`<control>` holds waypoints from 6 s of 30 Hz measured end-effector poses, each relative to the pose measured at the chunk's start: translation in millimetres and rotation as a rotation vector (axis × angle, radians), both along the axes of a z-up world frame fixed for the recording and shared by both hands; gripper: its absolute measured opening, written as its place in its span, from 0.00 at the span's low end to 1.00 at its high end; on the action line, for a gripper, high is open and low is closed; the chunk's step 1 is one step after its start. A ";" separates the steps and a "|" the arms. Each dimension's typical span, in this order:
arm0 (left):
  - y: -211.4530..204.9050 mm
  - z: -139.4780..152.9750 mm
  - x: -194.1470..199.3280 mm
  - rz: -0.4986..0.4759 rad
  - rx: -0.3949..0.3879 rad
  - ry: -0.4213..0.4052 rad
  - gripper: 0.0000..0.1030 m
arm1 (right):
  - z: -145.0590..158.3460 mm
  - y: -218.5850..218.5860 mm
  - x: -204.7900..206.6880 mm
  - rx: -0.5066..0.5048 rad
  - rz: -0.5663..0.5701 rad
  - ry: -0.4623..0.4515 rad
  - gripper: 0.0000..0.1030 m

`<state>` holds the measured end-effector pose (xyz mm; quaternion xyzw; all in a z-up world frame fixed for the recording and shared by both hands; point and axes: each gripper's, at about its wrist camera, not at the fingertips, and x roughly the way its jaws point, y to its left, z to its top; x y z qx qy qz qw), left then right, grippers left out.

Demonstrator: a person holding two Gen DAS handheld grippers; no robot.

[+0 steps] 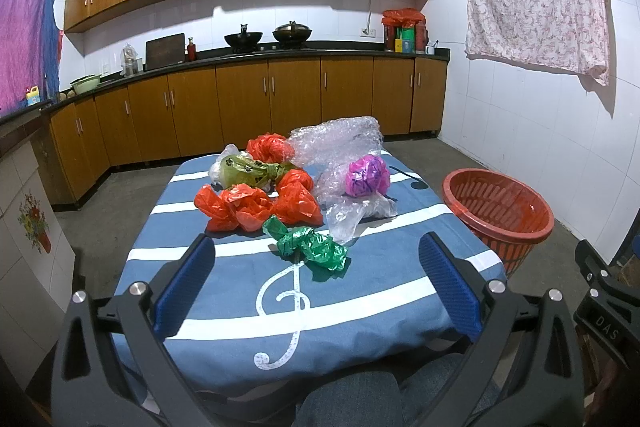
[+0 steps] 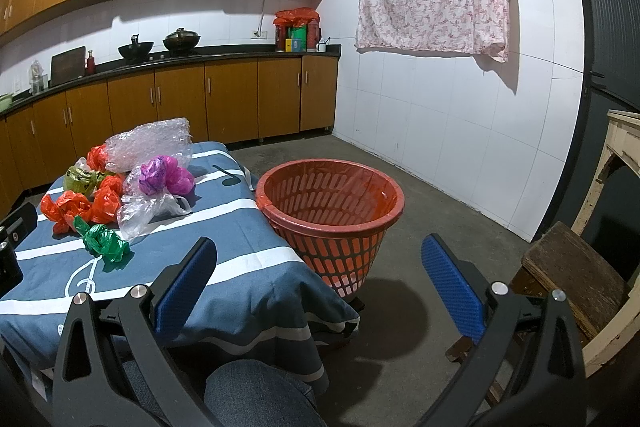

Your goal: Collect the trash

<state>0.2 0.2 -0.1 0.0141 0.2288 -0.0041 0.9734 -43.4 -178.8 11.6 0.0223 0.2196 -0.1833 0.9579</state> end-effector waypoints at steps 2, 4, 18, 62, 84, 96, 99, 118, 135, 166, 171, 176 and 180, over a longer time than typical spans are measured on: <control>0.0 0.0 0.0 0.000 0.000 0.000 0.96 | 0.0 -0.1 0.0 0.000 0.000 0.000 0.98; 0.0 0.0 0.0 0.000 -0.001 0.000 0.96 | -0.1 -0.2 0.0 0.000 0.000 0.000 0.98; 0.1 -0.5 0.0 0.000 -0.002 0.003 0.96 | -0.1 -0.4 0.4 0.000 0.000 0.000 0.98; 0.5 -4.0 -0.2 0.000 -0.002 0.008 0.96 | -2.5 -2.0 1.8 0.003 0.000 0.003 0.98; 50.9 -27.3 23.1 0.145 -0.050 0.092 0.96 | -11.7 7.5 50.9 0.092 0.106 0.035 0.98; 103.9 -52.2 64.8 0.264 -0.040 0.130 0.96 | -9.1 59.8 153.4 0.099 0.281 0.082 0.77; 108.5 -56.0 73.4 0.268 -0.038 0.133 0.96 | -10.2 76.4 192.2 0.129 0.332 0.114 0.68; 111.1 -67.9 112.4 0.195 -0.094 0.150 0.92 | -47.2 106.8 282.2 0.249 0.438 0.276 0.21; 51.0 -77.4 159.2 0.044 -0.088 0.231 0.81 | -6.5 58.9 227.6 0.236 0.446 0.085 0.18; -7.9 -30.0 184.5 -0.123 -0.037 0.214 0.44 | -15.3 -32.0 178.8 0.238 0.278 0.050 0.18; -55.3 -15.2 200.9 -0.232 -0.046 0.208 0.44 | -15.7 -61.8 174.0 0.234 0.213 0.041 0.18; -116.9 -8.7 222.2 -0.353 -0.058 0.208 0.44 | -18.2 -97.0 174.8 0.240 0.143 0.038 0.18; -169.5 -12.3 243.9 -0.444 -0.047 0.210 0.44 | -18.0 -118.2 181.8 0.247 0.107 0.026 0.18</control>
